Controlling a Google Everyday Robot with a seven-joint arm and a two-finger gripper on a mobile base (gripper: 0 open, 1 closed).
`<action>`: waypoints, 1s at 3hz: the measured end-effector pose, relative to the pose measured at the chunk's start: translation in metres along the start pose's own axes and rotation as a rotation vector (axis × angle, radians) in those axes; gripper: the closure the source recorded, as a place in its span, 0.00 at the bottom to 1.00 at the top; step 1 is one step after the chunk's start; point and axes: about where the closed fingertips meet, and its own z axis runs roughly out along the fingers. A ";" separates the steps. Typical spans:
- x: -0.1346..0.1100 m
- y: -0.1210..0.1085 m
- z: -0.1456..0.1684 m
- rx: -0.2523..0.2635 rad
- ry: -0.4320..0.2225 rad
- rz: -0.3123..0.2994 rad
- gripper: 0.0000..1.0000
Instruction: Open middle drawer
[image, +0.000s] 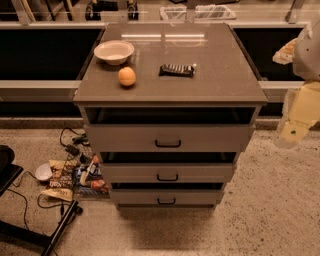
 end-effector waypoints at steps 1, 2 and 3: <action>-0.002 0.001 0.007 0.005 -0.008 -0.004 0.00; 0.004 0.013 0.037 -0.009 -0.023 0.005 0.00; 0.023 0.038 0.088 -0.030 -0.018 0.037 0.00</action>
Offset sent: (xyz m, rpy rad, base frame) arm -0.0118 0.0002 -0.1290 0.0428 0.0828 -0.0174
